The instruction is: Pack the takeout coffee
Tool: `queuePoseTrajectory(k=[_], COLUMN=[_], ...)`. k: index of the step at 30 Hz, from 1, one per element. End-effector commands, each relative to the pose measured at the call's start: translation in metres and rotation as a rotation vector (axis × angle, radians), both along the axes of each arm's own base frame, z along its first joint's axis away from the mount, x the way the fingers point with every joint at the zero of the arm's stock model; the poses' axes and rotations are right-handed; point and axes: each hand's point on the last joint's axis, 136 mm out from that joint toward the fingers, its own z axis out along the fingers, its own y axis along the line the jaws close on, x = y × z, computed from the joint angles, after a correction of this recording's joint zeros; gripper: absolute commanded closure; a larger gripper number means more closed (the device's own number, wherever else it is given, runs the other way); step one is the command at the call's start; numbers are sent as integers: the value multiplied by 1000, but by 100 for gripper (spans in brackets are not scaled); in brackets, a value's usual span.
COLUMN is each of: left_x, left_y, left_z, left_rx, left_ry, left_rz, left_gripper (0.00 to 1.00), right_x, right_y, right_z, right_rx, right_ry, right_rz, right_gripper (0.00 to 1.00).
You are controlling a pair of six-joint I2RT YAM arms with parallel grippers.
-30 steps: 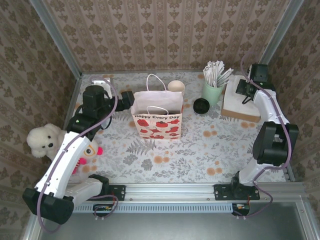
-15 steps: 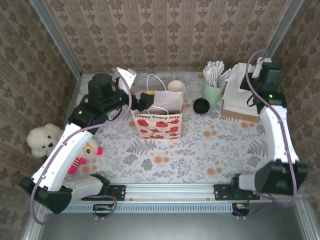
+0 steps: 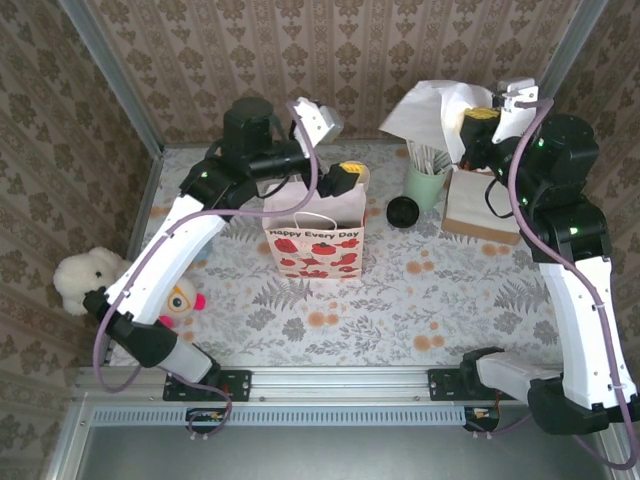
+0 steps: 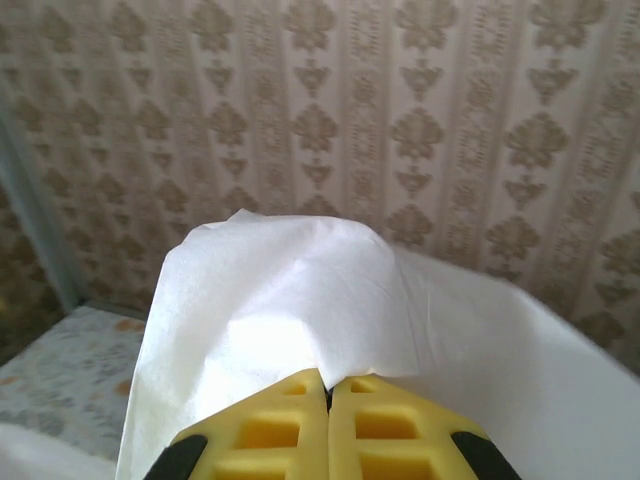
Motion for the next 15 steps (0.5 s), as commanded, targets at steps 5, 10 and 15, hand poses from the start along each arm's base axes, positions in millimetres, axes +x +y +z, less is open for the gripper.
queuePoseTrajectory(k=[5, 10, 15], left_x=[29, 58, 46], left_y=[-9, -7, -10], left_z=[28, 34, 30], left_rx=[9, 29, 14], left_ry=[-166, -199, -167], left_rz=[72, 186, 94], left_gripper=[2, 6, 47], right_x=[-22, -30, -34], right_y=[61, 86, 98], right_z=[2, 0, -5], right_rx=[-7, -45, -74], right_ry=[34, 39, 43], right_rz=[272, 361, 401], right_gripper=[100, 100, 100])
